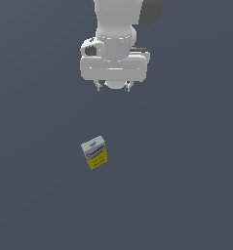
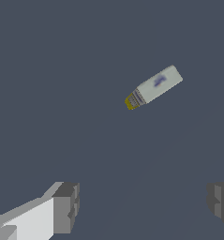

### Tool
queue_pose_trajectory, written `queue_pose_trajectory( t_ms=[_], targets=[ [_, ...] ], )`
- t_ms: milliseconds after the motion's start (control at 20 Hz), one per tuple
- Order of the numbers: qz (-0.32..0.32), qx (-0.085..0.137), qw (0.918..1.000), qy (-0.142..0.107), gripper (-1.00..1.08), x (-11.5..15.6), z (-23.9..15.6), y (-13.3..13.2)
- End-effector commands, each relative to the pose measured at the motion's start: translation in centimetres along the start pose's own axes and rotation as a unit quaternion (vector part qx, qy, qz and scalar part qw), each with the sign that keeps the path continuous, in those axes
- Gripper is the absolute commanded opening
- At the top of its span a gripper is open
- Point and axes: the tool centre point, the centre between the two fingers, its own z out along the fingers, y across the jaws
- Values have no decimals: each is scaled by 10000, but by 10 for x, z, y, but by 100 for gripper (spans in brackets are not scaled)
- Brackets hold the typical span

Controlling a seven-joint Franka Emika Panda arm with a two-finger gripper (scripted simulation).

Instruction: Pick up the object and move it to a goal position.

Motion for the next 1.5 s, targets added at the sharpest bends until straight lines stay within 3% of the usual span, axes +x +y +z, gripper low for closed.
queue_pose_trajectory(
  t_ms=[0,850,1200,1450],
  targets=[
    [0,0,10000,0,100,0,0,0],
    [262,15,9996,34,100,2,-7,4],
    [771,43,9970,3,100,18,5,10],
    [1364,66,9906,-33,100,36,21,18]
  ],
)
